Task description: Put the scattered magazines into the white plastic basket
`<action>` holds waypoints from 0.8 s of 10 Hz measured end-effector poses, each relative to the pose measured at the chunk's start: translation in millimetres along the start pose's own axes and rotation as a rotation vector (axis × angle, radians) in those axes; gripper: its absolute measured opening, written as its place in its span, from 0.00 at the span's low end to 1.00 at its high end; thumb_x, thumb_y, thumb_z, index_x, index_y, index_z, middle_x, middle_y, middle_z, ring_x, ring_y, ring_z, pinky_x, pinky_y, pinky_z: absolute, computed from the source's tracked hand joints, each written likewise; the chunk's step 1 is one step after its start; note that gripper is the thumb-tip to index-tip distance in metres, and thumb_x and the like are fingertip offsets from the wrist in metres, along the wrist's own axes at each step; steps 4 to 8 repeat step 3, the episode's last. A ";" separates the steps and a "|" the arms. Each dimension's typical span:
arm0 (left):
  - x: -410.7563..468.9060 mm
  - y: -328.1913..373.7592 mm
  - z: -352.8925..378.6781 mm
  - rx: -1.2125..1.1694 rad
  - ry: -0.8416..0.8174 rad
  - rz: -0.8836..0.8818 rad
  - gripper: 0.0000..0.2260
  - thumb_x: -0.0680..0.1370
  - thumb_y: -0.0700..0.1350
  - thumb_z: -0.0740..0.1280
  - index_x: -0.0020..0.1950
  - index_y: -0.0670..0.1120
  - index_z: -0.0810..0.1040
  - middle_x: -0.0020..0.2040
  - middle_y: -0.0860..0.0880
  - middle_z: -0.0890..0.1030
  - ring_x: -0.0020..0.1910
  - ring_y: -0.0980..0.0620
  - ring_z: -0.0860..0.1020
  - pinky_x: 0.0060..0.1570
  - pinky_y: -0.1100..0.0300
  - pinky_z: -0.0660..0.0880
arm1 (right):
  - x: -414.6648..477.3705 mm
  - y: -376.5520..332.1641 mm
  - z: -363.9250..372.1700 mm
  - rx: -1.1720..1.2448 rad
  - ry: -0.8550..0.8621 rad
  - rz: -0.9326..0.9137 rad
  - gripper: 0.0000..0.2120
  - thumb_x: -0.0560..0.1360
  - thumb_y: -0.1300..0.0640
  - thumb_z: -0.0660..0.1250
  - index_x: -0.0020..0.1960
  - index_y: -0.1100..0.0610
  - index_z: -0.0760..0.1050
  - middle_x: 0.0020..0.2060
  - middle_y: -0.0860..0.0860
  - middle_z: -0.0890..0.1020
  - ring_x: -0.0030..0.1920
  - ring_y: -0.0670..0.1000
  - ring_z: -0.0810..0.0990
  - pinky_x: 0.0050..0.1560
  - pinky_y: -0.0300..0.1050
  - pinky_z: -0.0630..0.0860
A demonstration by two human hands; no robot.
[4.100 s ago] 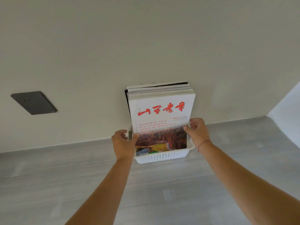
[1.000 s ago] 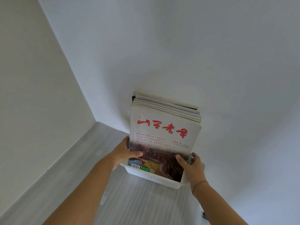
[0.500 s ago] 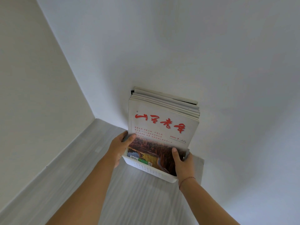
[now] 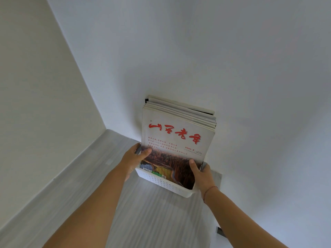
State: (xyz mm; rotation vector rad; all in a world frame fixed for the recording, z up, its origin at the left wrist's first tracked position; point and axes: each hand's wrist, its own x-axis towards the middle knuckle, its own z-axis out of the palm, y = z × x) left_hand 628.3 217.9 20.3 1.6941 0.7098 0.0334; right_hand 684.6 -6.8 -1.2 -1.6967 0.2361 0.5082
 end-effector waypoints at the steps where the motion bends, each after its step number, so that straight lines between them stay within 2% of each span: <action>1: -13.6 -13.8 0.9 0.006 0.155 -0.020 0.36 0.72 0.58 0.68 0.75 0.51 0.58 0.75 0.45 0.62 0.73 0.41 0.62 0.69 0.41 0.61 | -12.6 -2.8 -14.2 -0.181 0.173 -0.100 0.35 0.73 0.45 0.66 0.73 0.57 0.56 0.71 0.57 0.65 0.69 0.60 0.66 0.68 0.59 0.67; 2: -46.0 -30.4 -16.7 -0.017 0.306 -0.068 0.37 0.72 0.55 0.70 0.75 0.49 0.57 0.76 0.46 0.61 0.74 0.43 0.60 0.70 0.43 0.62 | -41.2 -8.5 -18.7 -0.281 0.288 -0.332 0.28 0.72 0.51 0.68 0.68 0.58 0.63 0.66 0.57 0.68 0.66 0.57 0.68 0.67 0.57 0.68; 3: -87.6 -66.7 -37.6 -0.021 0.447 -0.115 0.34 0.72 0.51 0.71 0.74 0.46 0.60 0.74 0.45 0.64 0.73 0.45 0.62 0.71 0.46 0.61 | -78.9 -6.8 -11.5 -0.393 0.288 -0.533 0.20 0.71 0.57 0.70 0.60 0.59 0.69 0.57 0.55 0.72 0.57 0.56 0.72 0.61 0.54 0.70; 8: -87.6 -66.7 -37.6 -0.021 0.447 -0.115 0.34 0.72 0.51 0.71 0.74 0.46 0.60 0.74 0.45 0.64 0.73 0.45 0.62 0.71 0.46 0.61 | -78.9 -6.8 -11.5 -0.393 0.288 -0.533 0.20 0.71 0.57 0.70 0.60 0.59 0.69 0.57 0.55 0.72 0.57 0.56 0.72 0.61 0.54 0.70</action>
